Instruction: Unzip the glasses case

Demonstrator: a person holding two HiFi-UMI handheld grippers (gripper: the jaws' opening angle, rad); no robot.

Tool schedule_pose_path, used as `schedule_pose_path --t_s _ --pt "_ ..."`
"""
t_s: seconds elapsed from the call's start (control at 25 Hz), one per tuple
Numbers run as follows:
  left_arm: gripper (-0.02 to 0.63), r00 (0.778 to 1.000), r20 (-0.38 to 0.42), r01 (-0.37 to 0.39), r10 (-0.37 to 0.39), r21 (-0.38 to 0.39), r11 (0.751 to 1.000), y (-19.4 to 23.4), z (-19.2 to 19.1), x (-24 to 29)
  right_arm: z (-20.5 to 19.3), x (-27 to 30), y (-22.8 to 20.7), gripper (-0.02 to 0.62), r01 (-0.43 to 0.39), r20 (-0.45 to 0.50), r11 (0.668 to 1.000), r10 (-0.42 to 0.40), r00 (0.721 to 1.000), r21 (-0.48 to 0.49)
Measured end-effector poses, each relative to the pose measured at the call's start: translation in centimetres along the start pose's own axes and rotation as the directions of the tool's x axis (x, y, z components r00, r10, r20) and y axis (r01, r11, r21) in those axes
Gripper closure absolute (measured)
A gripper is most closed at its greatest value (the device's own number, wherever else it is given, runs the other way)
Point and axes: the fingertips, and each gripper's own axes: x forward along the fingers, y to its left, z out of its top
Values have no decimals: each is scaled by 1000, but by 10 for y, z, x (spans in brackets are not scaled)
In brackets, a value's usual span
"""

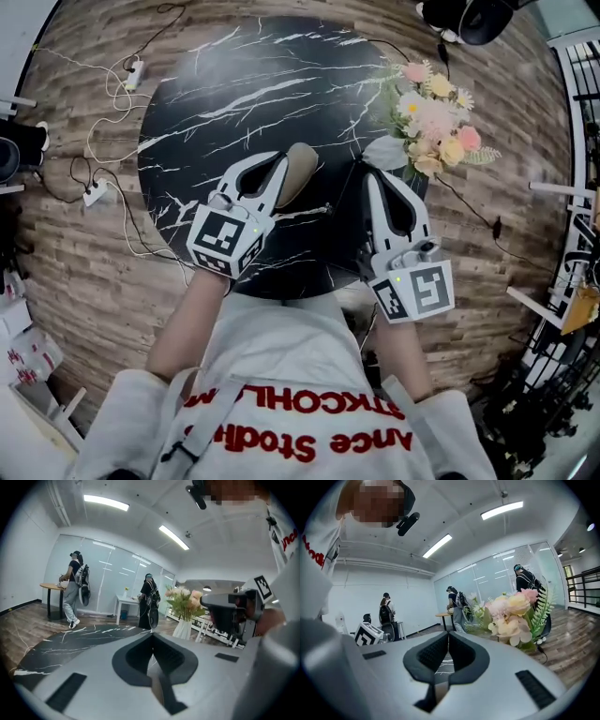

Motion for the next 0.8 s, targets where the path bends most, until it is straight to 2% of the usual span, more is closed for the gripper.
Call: schedule_pose_path --t_s 0.12,0.2,0.24,0.28,0.32,0.44,0.68,0.8 --pt "606 996 -85 36 -35 9 999 9 -32 20 -13 9 -5 578 40 -28 999 -40 999 13" --pt "603 990 -112 81 -82 -16 997 13 -49 31 -22 15 -6 578 51 -44 999 -50 998 11" --pt "584 985 -129 111 -114 -35 993 13 -57 35 -27 18 -7 578 56 -52 998 -56 997 11" --pt "515 978 -155 136 -142 -50 989 12 -66 39 -31 19 -7 578 63 -61 998 -62 996 15" --pt "483 969 -187 151 -159 -57 987 12 -75 41 -36 20 -7 577 71 -70 997 -70 995 21" --pt "439 946 -281 150 -159 -52 987 15 -104 47 -48 22 -8 578 87 -92 995 -84 992 37" --pt "268 889 -422 144 -178 -110 983 15 -152 61 -65 26 -9 577 100 -112 995 -96 989 31" --pt "245 859 -478 157 -181 -90 983 9 -167 65 -74 27 -11 578 100 -133 995 -95 987 31"
